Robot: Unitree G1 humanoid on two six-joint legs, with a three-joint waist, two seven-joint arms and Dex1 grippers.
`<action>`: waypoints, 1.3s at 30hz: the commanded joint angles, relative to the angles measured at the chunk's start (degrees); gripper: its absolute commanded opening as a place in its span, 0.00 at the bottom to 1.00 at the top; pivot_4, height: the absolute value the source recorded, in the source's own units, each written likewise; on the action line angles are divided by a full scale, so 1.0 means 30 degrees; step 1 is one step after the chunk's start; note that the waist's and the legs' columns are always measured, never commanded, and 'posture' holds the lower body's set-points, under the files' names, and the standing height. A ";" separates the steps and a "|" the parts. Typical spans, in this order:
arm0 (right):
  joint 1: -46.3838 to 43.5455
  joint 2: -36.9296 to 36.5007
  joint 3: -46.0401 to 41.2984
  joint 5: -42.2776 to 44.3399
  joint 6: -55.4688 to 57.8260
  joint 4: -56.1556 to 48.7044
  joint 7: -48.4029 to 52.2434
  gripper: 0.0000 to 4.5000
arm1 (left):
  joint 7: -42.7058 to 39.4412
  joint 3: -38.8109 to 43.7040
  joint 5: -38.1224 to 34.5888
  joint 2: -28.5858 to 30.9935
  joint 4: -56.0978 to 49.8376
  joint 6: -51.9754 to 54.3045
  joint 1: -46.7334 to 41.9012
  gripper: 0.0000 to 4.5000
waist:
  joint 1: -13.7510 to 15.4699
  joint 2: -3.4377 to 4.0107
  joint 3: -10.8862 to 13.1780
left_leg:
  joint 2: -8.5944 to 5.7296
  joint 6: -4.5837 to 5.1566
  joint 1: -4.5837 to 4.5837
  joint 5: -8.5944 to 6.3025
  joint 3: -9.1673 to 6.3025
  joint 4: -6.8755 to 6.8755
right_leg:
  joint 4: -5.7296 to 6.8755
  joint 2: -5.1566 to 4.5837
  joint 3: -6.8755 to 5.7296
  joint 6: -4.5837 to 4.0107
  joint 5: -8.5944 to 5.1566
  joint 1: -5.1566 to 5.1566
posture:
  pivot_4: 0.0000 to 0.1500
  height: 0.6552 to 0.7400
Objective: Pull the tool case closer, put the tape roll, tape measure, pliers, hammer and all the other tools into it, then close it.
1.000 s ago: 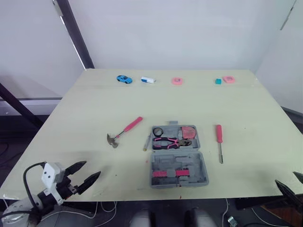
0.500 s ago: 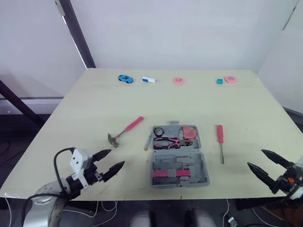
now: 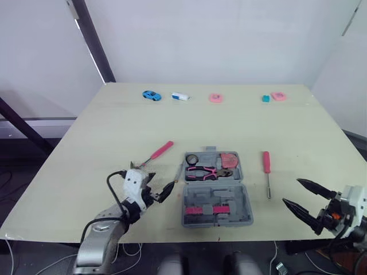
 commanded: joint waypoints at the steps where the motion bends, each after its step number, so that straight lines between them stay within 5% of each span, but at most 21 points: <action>1: -0.0331 0.0019 0.0134 0.0008 -0.0521 -0.0598 0.0062 0.99 | 0.1293 -0.0953 0.0987 -0.0648 0.0129 0.0562 -0.0838 1.00 | 0.0018 -0.0001 0.0000 | -0.0003 0.0000 0.0000 0.0000 0.0000 0.0000 | 0.0000 0.0000 0.0002 0.0004 0.0002 0.0000 | 1.00 1.00; 13: -0.0662 -0.0001 0.0541 -0.0502 -0.1272 0.0007 0.0198 0.99 | 0.2145 -0.2082 0.2569 -0.1505 0.4442 0.0813 -0.3674 1.00 | 0.0146 0.0008 -0.0007 | -0.0015 0.0000 0.0021 0.0001 0.0009 0.0004 | 0.0008 0.0019 -0.0012 0.0018 0.0013 0.0029 | 1.00 1.00; 39: -0.0776 -0.0356 0.1191 -0.0730 -0.0556 -0.1311 -0.0562 0.99 | 0.1928 -0.2016 0.2716 -0.1472 0.4289 -0.0515 -0.2975 1.00 | 0.0317 0.0007 -0.0006 | -0.0013 0.0000 0.0000 0.0001 0.0007 0.0005 | 0.0000 0.0014 -0.0022 0.0012 0.0010 0.0025 | 1.00 1.00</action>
